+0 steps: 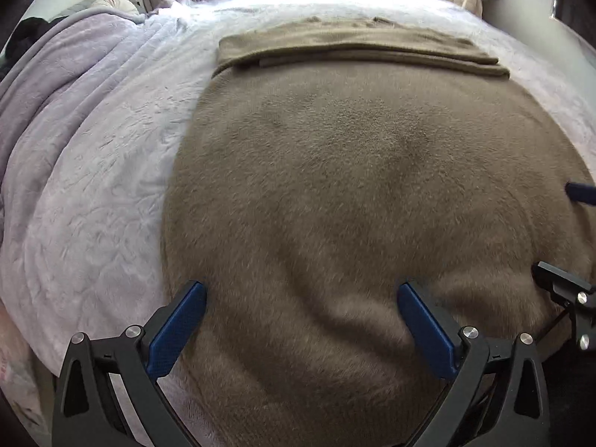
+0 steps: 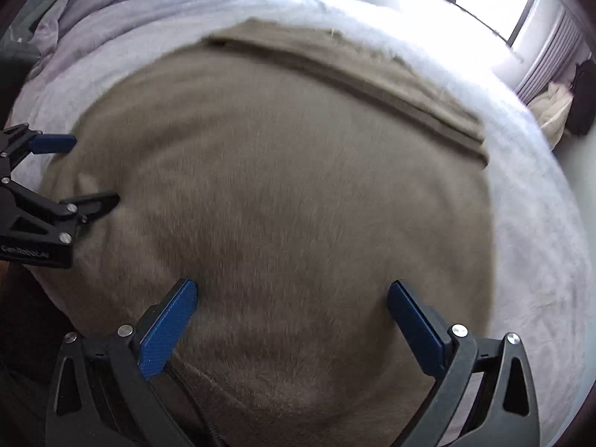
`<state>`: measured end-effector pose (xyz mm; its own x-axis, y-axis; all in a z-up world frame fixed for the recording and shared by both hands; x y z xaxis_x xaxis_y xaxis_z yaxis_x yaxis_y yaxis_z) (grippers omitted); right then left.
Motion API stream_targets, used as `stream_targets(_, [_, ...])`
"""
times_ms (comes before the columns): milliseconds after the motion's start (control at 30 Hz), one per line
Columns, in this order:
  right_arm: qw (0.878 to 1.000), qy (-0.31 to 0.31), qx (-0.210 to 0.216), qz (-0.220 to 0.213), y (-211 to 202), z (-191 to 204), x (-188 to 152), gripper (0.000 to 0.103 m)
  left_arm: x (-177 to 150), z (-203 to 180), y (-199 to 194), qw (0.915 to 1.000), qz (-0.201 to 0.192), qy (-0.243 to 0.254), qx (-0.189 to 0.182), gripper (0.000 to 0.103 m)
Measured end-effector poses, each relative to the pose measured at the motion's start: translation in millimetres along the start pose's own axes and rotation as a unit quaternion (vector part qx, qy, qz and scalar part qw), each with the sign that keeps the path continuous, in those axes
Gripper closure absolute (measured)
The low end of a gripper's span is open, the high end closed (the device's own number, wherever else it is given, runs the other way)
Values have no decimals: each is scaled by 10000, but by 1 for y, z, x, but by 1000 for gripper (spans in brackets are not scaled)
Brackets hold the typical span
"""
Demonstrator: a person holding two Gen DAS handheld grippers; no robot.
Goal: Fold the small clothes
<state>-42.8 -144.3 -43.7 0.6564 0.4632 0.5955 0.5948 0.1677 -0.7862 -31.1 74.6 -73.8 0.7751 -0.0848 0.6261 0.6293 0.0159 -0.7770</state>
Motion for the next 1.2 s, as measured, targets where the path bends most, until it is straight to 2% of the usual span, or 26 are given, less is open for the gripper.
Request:
stream_targets(100, [9996, 118, 195, -158, -13, -14, -21, 1, -16, 8, -8, 9999, -10, 37, -139, 0])
stream_targets(200, [9999, 15, 107, -119, -24, -27, -44, 1, -29, 12, -12, 9999, 14, 122, -87, 0])
stream_targets(367, [9985, -479, -228, -159, -38, -27, -69, 1, -41, 18, -15, 9993, 276, -74, -242, 0])
stream_targets(433, [9978, -592, -286, -56, -38, -24, -65, 1, -40, 18, -26, 9996, 253, 40, -126, 0])
stream_targets(500, [9983, -529, -246, 35, -46, -24, -59, 1, -31, 17, -41, 9997, 8, 238, 28, 0])
stream_targets(567, [9987, -464, -190, -84, -52, -19, -44, 1, -16, 16, -56, 9990, -315, 311, 111, 0])
stream_targets(633, [9984, -450, -200, -287, -58, -17, -29, 1, -5, 22, -56, 9985, -430, 238, 235, 0])
stream_targets(700, [9981, -435, -173, -393, -55, -12, -15, 1, -3, 34, -44, 9983, -282, 60, 505, 0])
stream_targets(767, [9984, -426, -103, -348, -44, -7, -12, 1, -12, 47, -19, 9973, 159, -68, 718, 0])
stream_targets(833, [9986, -510, -107, -93, -27, -5, -23, 1, -26, 53, -12, 9978, 306, -259, 520, 0])
stream_targets(900, [9990, -430, 12, -106, -25, -10, -37, 1, -35, 59, -16, 9983, 259, -370, 374, 0])
stream_targets(967, [9991, -374, 90, -167, -30, -13, -45, 1, -43, 62, -21, 9984, 282, -303, 375, 0])
stream_targets(1133, [9968, -799, -77, -66, -42, -21, -71, 1, -55, 62, -35, 9986, 335, -18, 415, 0])
stream_targets(1200, [9941, -1064, -215, 48, -45, -17, -75, 1, -61, 59, -43, 9964, 448, 239, 672, 0])
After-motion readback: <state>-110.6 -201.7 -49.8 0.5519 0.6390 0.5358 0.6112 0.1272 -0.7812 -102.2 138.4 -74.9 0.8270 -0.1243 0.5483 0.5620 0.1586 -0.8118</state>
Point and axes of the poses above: each gripper's, at about its wrist camera, not at the fingertips, and y roughly the way its jaws point, z to its left, x to its top, the point moved 7 cm from there along y, roughly the way its jaws point, and after that the axes turned 8 degrees about -z, right-handed, at the moved point
